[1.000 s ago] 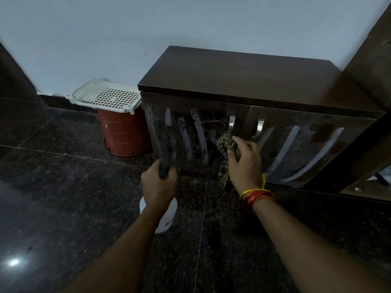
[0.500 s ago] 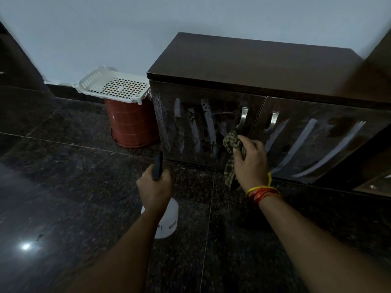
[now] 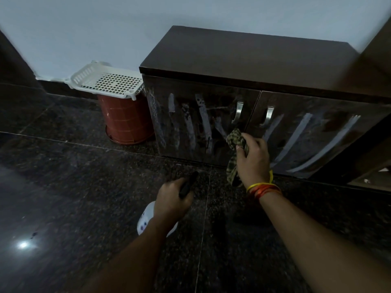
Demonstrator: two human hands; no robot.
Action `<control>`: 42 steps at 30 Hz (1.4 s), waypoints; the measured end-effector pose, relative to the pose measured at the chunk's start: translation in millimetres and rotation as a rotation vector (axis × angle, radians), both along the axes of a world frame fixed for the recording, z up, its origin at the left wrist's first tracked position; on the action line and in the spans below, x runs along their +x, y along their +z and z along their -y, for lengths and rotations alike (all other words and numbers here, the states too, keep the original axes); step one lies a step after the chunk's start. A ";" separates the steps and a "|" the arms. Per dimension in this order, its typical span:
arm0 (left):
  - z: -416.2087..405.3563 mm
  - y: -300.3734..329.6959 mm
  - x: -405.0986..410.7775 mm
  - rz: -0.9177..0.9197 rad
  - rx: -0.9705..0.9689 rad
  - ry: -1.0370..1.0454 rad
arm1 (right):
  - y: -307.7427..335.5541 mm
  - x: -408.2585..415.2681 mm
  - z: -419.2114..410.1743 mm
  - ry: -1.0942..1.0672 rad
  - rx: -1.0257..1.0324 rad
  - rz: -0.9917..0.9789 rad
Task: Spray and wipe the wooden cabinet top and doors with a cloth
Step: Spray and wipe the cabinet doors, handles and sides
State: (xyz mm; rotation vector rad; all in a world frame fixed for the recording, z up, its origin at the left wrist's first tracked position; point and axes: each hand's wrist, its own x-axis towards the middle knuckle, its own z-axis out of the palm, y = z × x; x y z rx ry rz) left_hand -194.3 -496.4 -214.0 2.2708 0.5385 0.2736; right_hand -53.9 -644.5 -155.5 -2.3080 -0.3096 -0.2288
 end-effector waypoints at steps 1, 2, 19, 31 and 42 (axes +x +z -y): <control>3.0 -0.2 2.3 0.004 0.002 -0.033 | -0.2 0.1 1.3 -0.002 0.002 0.000; 5.4 -1.3 4.3 -0.004 0.006 -0.068 | -0.2 0.2 2.7 -0.009 0.005 -0.005; -30.2 -0.3 21.0 0.144 -0.181 0.324 | -3.6 17.6 -20.3 0.026 0.076 0.323; -72.7 23.5 68.5 0.346 -0.211 0.237 | 10.5 78.4 -71.3 0.172 -0.130 0.770; -72.2 14.2 69.9 0.432 -0.359 0.230 | -74.9 63.5 -79.3 0.139 -0.656 0.690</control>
